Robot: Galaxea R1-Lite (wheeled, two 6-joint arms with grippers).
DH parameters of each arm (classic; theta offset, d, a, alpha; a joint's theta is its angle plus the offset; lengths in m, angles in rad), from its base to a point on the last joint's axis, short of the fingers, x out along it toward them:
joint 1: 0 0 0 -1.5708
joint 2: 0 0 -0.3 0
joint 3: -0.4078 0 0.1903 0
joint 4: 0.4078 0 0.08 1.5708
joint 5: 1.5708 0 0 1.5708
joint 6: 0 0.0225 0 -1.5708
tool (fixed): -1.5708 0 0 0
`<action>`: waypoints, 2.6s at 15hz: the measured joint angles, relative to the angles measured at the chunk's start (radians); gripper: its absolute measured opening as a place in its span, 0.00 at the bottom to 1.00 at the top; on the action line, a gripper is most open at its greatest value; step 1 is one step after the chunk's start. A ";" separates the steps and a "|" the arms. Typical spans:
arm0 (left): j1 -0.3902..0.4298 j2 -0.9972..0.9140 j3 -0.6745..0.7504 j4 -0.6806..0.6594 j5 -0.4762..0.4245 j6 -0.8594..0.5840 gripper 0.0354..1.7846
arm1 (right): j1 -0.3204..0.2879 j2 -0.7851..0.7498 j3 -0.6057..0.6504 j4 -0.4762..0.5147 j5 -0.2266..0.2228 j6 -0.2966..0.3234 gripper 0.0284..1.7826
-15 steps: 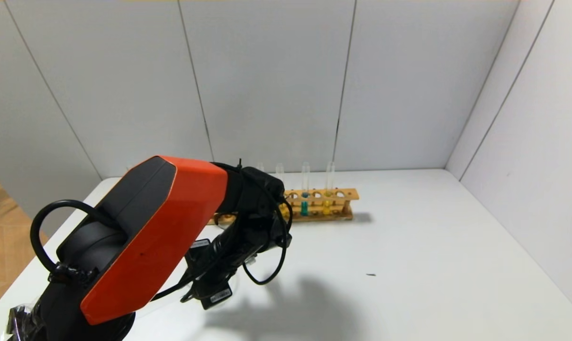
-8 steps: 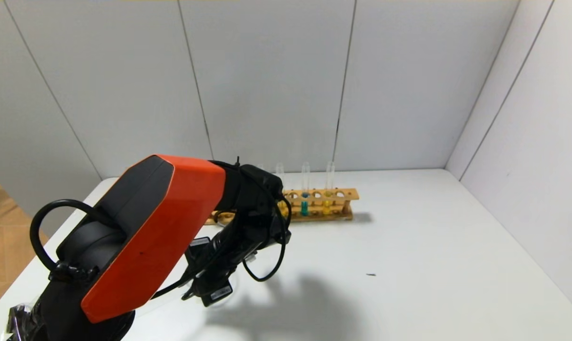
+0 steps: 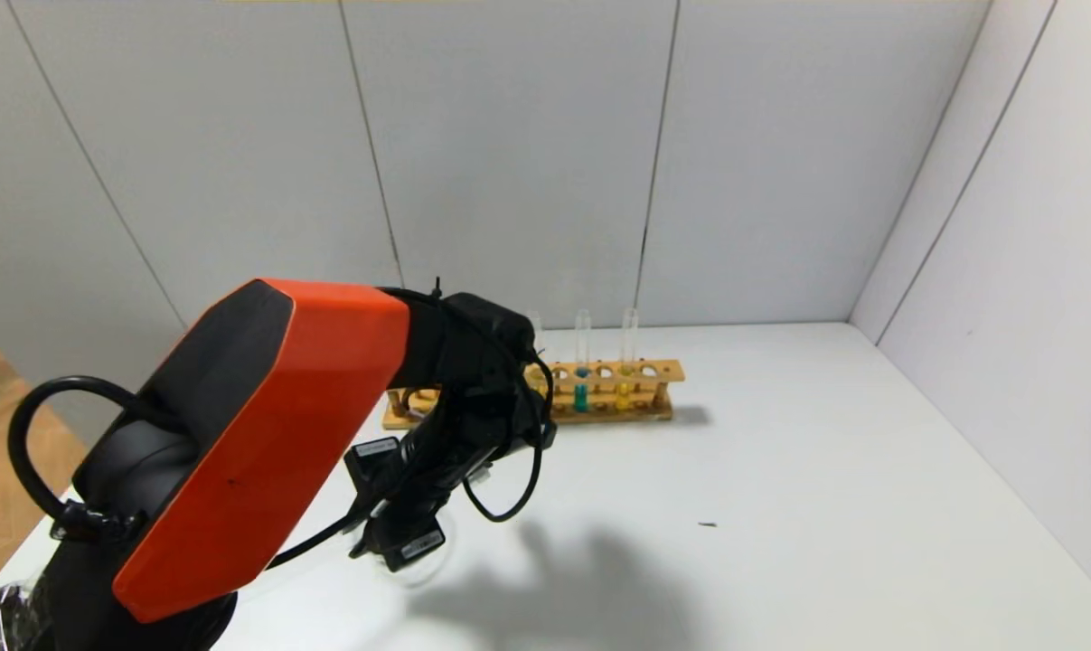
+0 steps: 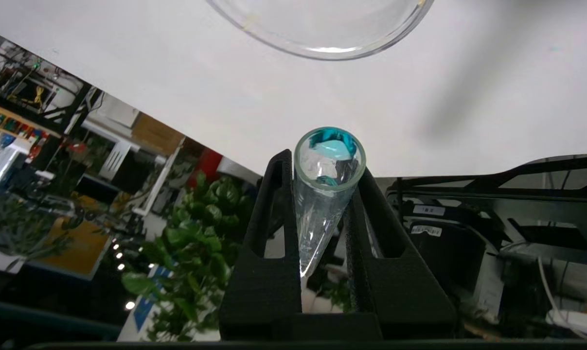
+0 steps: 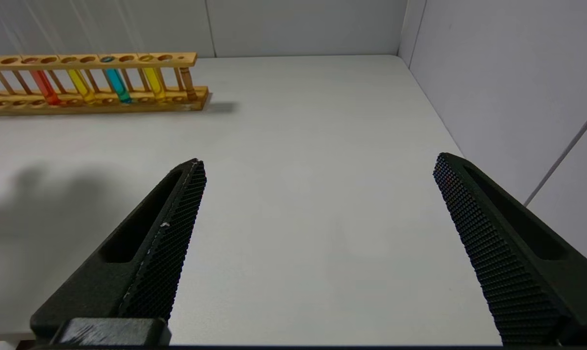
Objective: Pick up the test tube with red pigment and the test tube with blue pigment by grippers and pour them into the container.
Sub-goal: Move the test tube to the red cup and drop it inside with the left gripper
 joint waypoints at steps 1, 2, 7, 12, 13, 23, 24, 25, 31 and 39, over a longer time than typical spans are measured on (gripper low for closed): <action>0.000 -0.028 -0.014 0.000 -0.001 -0.004 0.16 | 0.000 0.000 0.000 0.000 0.000 0.000 0.96; 0.000 -0.059 -0.023 0.000 -0.002 -0.008 0.16 | 0.000 0.000 0.000 0.000 0.000 0.000 0.96; 0.032 -0.256 -0.030 -0.013 0.006 -0.069 0.16 | 0.000 0.000 0.000 0.000 -0.001 0.000 0.96; 0.174 -0.409 0.001 -0.263 -0.016 -0.149 0.16 | 0.000 0.000 0.000 0.000 0.000 0.000 0.96; 0.198 -0.431 0.015 -0.331 -0.034 -0.159 0.16 | 0.000 0.000 0.000 0.000 -0.001 0.000 0.96; 0.464 -0.539 0.224 -0.944 -0.061 -0.158 0.16 | 0.000 0.000 0.000 0.000 -0.001 0.000 0.96; 0.478 -0.541 0.231 -0.976 -0.064 -0.159 0.16 | 0.000 0.000 0.000 0.000 0.000 0.000 0.96; 0.490 -0.542 0.247 -1.029 -0.069 -0.158 0.16 | 0.000 0.000 0.000 0.000 0.000 0.000 0.96; 0.565 -0.534 0.370 -1.285 -0.144 -0.125 0.16 | 0.000 0.000 0.000 0.000 0.000 0.000 0.96; 0.627 -0.475 0.453 -1.450 -0.192 -0.106 0.16 | 0.000 0.000 0.000 0.000 -0.001 0.000 0.96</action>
